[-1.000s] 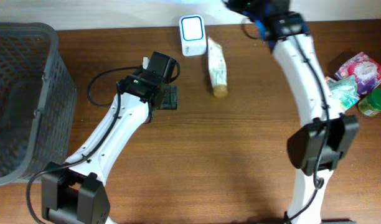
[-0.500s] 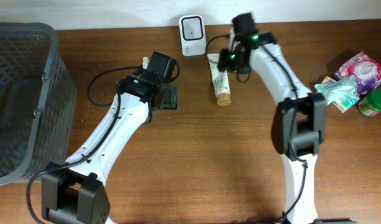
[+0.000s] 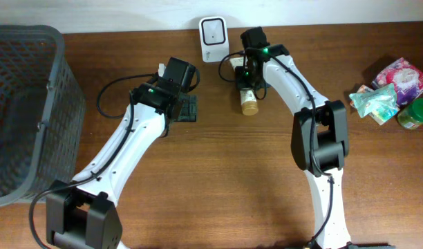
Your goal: Scan the item barcode
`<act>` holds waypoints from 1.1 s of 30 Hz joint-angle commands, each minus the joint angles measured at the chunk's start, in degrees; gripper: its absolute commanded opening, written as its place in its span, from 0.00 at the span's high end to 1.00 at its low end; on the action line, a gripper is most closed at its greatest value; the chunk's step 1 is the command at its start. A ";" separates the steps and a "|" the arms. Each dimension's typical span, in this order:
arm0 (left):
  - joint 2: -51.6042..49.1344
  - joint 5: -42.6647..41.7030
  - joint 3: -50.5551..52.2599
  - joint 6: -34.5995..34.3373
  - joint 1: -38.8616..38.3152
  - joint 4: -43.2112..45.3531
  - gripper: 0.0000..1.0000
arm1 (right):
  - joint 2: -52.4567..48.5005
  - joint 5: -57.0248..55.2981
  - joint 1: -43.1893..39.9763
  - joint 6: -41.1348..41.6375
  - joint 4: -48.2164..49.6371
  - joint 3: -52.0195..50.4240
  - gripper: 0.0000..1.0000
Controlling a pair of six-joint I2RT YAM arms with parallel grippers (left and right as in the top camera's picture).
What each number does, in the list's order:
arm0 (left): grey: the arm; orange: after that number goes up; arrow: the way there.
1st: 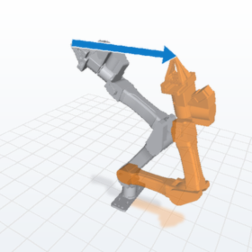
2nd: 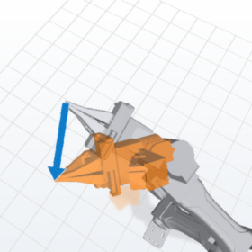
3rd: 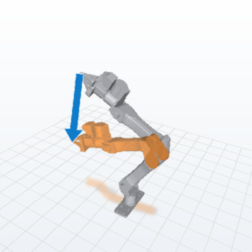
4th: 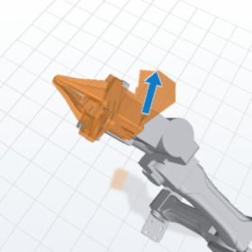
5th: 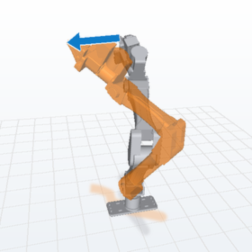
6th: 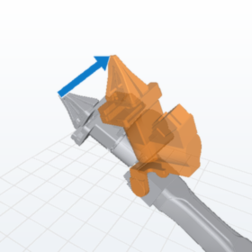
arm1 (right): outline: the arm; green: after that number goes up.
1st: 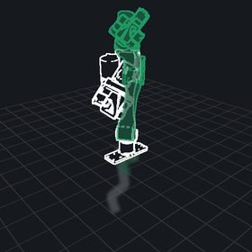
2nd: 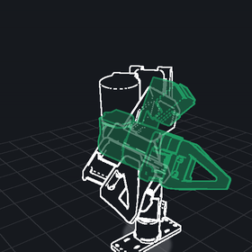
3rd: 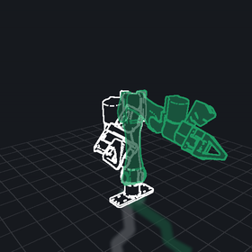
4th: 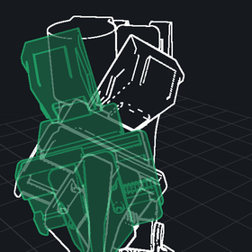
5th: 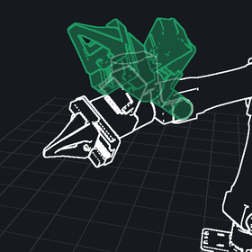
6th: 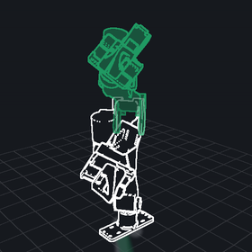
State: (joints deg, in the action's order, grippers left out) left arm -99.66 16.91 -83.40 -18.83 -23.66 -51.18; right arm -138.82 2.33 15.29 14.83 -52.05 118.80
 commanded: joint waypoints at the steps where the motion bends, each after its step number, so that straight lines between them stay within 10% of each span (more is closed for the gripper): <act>1: 0.02 -0.24 0.11 0.46 -0.28 0.07 0.01 | 1.46 -8.39 -4.98 0.22 -4.94 4.02 0.96; 8: 0.02 -0.24 0.11 0.46 -0.28 0.07 0.01 | 4.07 -23.58 -20.09 0.20 -12.11 4.31 0.96; 14: 0.02 -0.24 0.11 0.46 -0.28 0.07 0.01 | 4.48 -22.99 -26.25 -1.09 -12.09 4.42 0.01; 29: 0.02 -0.24 0.11 0.46 -0.28 0.07 0.01 | 51.93 -2.84 -25.14 0.61 -32.44 3.61 0.01; 33: 0.02 -0.24 0.11 0.46 -0.28 0.07 0.01 | 62.10 -2.97 -16.94 -0.68 -31.82 -10.01 0.01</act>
State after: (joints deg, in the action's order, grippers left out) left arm -99.66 16.91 -83.40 -18.83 -23.66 -51.22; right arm -81.71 -1.80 -5.78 14.76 -84.64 116.16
